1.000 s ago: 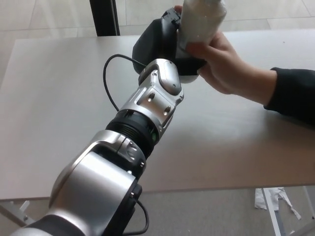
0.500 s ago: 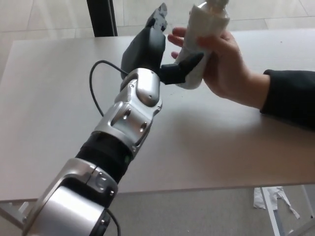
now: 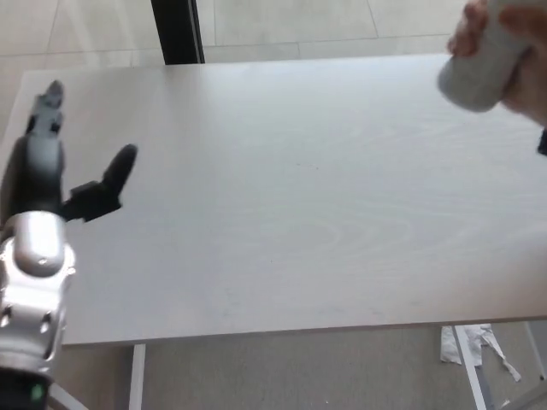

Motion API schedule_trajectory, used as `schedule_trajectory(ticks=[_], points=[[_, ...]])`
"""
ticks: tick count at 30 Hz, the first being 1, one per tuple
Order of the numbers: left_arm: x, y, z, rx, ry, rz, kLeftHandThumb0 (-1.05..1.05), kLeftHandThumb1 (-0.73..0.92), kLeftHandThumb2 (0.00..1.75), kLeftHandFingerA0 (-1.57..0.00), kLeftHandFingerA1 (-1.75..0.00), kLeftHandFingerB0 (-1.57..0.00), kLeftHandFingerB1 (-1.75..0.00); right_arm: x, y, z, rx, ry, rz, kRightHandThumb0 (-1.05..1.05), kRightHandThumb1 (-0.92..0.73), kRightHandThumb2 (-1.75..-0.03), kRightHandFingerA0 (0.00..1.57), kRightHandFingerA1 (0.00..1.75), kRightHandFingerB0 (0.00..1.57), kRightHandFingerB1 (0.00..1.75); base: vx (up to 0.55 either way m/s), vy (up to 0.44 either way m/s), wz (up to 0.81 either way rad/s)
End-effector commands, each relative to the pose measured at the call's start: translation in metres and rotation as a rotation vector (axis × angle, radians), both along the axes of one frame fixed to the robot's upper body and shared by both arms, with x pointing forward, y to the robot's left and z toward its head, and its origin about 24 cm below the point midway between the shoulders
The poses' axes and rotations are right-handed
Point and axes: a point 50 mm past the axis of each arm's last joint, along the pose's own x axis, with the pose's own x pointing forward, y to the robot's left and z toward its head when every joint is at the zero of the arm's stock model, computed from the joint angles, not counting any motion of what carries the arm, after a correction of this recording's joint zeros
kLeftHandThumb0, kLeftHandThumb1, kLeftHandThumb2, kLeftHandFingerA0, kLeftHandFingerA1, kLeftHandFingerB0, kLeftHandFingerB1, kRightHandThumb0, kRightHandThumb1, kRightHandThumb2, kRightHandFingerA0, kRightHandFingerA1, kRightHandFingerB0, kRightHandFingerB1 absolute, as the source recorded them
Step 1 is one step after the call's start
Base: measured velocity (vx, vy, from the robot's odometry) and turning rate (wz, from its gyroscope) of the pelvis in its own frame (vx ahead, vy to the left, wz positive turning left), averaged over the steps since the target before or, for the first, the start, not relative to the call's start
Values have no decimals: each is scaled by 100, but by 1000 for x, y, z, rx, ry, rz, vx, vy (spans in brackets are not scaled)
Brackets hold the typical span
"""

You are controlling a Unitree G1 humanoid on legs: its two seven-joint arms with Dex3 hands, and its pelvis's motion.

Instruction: Pick up a bottle and hand it

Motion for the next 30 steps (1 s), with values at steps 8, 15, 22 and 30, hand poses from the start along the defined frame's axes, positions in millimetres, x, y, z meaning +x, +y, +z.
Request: schedule_trajectory(ticks=[8, 15, 22, 30], points=[[-299, 244, 121, 83, -144, 651, -105, 62, 97, 0, -52, 0, -14, -25, -51, 4, 16, 26, -154, -70, -47, -83, 131, 143, 31, 57, 0, 0, 0], [-242, 232, 7, -122, 129, 667, -83, 53, 76, -11, -45, 0, -3, -28, -52, 7, -10, 54, -157, -66, -60, -61, 125, 156, 33, 52, 0, 0, 0], [-218, 194, -78, -329, 470, 569, -74, 72, 62, -16, -47, 0, -7, -32, -55, 1, 8, 46, -155, -66, -59, -60, 127, 158, 34, 54, 0, 0, 0], [-211, 179, -92, -451, 490, 348, -79, 50, 88, -14, -56, -6, -30, -34, -56, -3, 23, 66, -161, -67, -59, -60, 127, 155, 34, 54, 0, 0, 0]])
